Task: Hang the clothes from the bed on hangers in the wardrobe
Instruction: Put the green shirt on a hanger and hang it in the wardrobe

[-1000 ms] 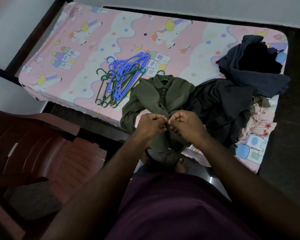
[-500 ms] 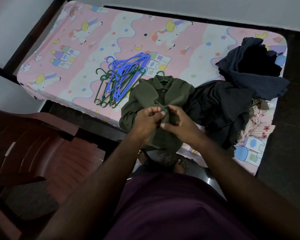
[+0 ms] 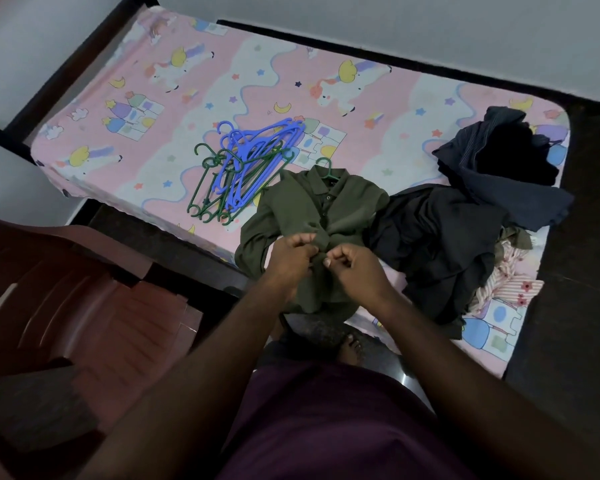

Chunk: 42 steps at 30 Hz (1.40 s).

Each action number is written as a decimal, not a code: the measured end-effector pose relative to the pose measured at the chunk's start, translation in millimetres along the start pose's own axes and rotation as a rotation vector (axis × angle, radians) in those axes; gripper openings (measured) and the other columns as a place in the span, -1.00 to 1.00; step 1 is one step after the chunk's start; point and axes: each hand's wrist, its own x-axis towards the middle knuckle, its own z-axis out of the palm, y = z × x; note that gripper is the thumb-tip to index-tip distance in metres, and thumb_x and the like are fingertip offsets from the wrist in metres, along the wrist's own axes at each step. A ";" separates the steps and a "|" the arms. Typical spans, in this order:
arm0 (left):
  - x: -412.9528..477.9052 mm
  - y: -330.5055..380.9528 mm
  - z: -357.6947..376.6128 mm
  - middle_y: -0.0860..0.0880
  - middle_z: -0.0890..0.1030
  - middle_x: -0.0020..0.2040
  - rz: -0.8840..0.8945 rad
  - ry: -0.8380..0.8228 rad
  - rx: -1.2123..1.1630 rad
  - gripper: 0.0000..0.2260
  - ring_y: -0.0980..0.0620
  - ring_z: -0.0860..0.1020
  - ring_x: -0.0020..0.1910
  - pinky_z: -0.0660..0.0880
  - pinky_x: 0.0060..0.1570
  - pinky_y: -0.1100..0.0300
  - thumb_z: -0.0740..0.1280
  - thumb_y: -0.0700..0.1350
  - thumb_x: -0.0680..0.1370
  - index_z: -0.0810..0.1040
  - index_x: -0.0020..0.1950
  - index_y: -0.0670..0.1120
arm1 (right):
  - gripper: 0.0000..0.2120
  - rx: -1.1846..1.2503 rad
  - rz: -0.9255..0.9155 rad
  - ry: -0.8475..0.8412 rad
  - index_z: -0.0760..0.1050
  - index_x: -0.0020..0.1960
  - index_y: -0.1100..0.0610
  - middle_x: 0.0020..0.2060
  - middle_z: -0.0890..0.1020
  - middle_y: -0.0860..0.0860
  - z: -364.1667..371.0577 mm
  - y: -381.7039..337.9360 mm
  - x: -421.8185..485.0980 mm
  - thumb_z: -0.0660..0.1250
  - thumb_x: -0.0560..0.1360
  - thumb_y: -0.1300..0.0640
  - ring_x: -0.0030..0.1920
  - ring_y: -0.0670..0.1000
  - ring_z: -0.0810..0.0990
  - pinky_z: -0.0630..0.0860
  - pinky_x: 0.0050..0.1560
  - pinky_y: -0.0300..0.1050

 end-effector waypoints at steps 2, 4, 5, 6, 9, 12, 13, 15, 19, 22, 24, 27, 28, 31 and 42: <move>5.1 3.8 -6.5 -0.06 0.61 -0.30 0.065 0.031 0.111 -0.75 0.08 0.55 -0.37 0.49 -0.37 0.24 0.25 -0.38 0.53 0.60 -0.19 -0.10 | -0.86 0.036 0.049 0.017 0.56 -0.23 0.13 -0.33 0.64 0.01 2.9 0.9 5.2 0.41 0.50 0.26 -0.32 -0.06 0.55 0.47 -0.27 -0.16; 13.0 1.3 -16.8 -0.08 0.60 -0.27 0.107 0.073 0.232 -0.80 0.05 0.53 -0.33 0.49 -0.34 0.22 0.26 -0.39 0.50 0.60 -0.19 -0.14 | -0.85 0.016 0.071 0.010 0.57 -0.24 0.11 -0.33 0.64 -0.04 5.7 1.3 11.3 0.42 0.49 0.24 -0.29 -0.06 0.58 0.50 -0.22 -0.14; 16.6 -0.2 -22.4 -0.08 0.60 -0.27 0.120 0.104 0.269 -0.85 0.04 0.52 -0.31 0.48 -0.32 0.22 0.29 -0.38 0.49 0.60 -0.16 -0.18 | -0.85 0.005 0.084 0.010 0.57 -0.24 0.09 -0.33 0.64 -0.05 6.7 1.3 15.9 0.42 0.49 0.23 -0.28 -0.06 0.58 0.51 -0.18 -0.12; 20.4 -2.4 -28.7 -0.08 0.60 -0.26 0.128 0.141 0.307 -0.88 0.03 0.52 -0.30 0.48 -0.30 0.21 0.31 -0.37 0.47 0.61 -0.12 -0.21 | -0.84 0.002 0.100 0.016 0.56 -0.25 0.08 -0.34 0.64 -0.06 7.3 1.3 20.3 0.42 0.49 0.22 -0.28 -0.06 0.58 0.52 -0.17 -0.11; 34.4 -5.1 -49.2 -0.10 0.61 -0.24 0.122 0.208 0.395 -0.92 -0.01 0.54 -0.32 0.50 -0.32 0.21 0.35 -0.31 0.46 0.61 -0.07 -0.23 | -0.80 0.008 0.144 0.044 0.53 -0.28 0.03 -0.38 0.61 -0.02 9.6 -2.0 37.2 0.42 0.49 0.21 -0.32 -0.02 0.55 0.50 -0.20 -0.08; 47.8 0.9 -62.3 -0.07 0.58 -0.30 0.123 0.180 0.441 -0.97 0.06 0.51 -0.40 0.45 -0.41 0.27 0.35 -0.26 0.51 0.58 -0.09 -0.18 | -0.81 -0.005 0.177 0.047 0.54 -0.27 0.05 -0.37 0.63 0.01 11.4 -6.4 52.6 0.41 0.50 0.21 -0.33 -0.02 0.57 0.55 -0.15 -0.01; 54.0 3.9 -66.4 -0.07 0.60 -0.29 0.132 0.164 0.447 -0.98 0.03 0.54 -0.37 0.48 -0.33 0.22 0.36 -0.24 0.51 0.58 -0.11 -0.15 | -0.83 -0.010 0.192 0.054 0.54 -0.26 0.07 -0.37 0.64 0.02 12.9 -9.2 57.4 0.41 0.50 0.21 -0.32 -0.01 0.58 0.57 -0.13 0.01; 67.8 7.0 -72.6 -0.09 0.63 -0.25 0.145 0.139 0.447 -0.95 -0.08 0.62 -0.23 0.56 -0.16 0.05 0.38 -0.18 0.49 0.58 -0.16 -0.06 | -0.84 -0.024 0.218 0.062 0.54 -0.25 0.09 -0.36 0.64 0.04 15.5 -13.0 67.3 0.41 0.50 0.21 -0.27 0.03 0.62 0.58 -0.11 0.02; 86.7 11.5 -79.8 -0.04 0.62 -0.27 0.144 0.065 0.437 -0.95 -0.10 0.62 -0.21 0.58 -0.07 -0.04 0.37 -0.11 0.46 0.57 -0.20 -0.01 | -0.77 -0.168 0.236 0.069 0.53 -0.33 0.04 -0.39 0.63 0.03 17.1 -19.3 87.8 0.38 0.49 0.22 -0.21 0.12 0.68 0.59 -0.10 0.03; 94.4 17.4 -80.8 -0.01 0.58 -0.32 0.165 0.000 0.453 -0.88 -0.02 0.55 -0.26 0.55 -0.07 -0.02 0.36 -0.16 0.49 0.55 -0.25 -0.01 | -0.73 -0.264 0.227 0.067 0.52 -0.39 0.05 -0.45 0.58 -0.06 13.8 -22.3 102.0 0.36 0.49 0.21 -0.21 0.12 0.67 0.58 -0.13 -0.01; 104.5 21.2 -81.5 0.01 0.56 -0.36 0.169 -0.029 0.506 -0.83 0.02 0.51 -0.31 0.53 -0.09 0.03 0.35 -0.19 0.51 0.54 -0.27 -0.01 | -0.77 -0.315 0.229 0.038 0.54 -0.34 0.14 -0.42 0.58 -0.05 12.4 -21.3 113.7 0.35 0.50 0.19 -0.22 0.05 0.63 0.55 -0.12 -0.07; 120.4 28.3 -79.0 0.02 0.56 -0.38 0.188 -0.027 0.558 -0.84 0.04 0.50 -0.34 0.55 -0.11 0.04 0.35 -0.21 0.51 0.56 -0.26 -0.05 | -0.74 -0.391 0.228 0.014 0.55 -0.26 0.31 -0.35 0.63 0.10 8.0 -11.9 137.0 0.38 0.50 0.13 -0.27 0.00 0.57 0.48 -0.17 -0.12; 126.5 31.3 -77.0 0.02 0.56 -0.38 0.195 -0.024 0.582 -0.87 0.05 0.50 -0.35 0.55 -0.12 0.05 0.35 -0.20 0.51 0.58 -0.24 -0.09 | -0.71 -0.412 0.228 0.008 0.53 -0.27 0.32 -0.35 0.62 0.15 5.1 -7.2 149.3 0.38 0.49 0.12 -0.29 0.00 0.55 0.45 -0.21 -0.13; 141.2 44.1 -72.5 -0.04 0.60 -0.32 0.193 -0.030 0.658 -0.90 0.09 0.51 -0.37 0.51 -0.13 0.13 0.34 -0.18 0.52 0.61 -0.15 -0.16 | -0.66 -0.480 0.212 -0.044 0.45 -0.34 0.27 -0.37 0.56 0.17 -3.2 3.8 192.4 0.39 0.50 0.09 -0.33 0.01 0.48 0.39 -0.26 -0.11; 238.8 60.4 -47.5 0.02 0.58 -0.26 0.072 0.001 0.718 -0.93 0.00 0.58 -0.21 0.55 -0.10 0.10 0.34 -0.15 0.55 0.59 -0.07 -0.12 | -0.73 -0.784 0.237 -0.162 0.55 0.13 0.19 0.09 0.58 0.17 -4.7 62.9 372.3 0.42 0.48 0.12 0.12 0.19 0.54 0.53 0.11 0.03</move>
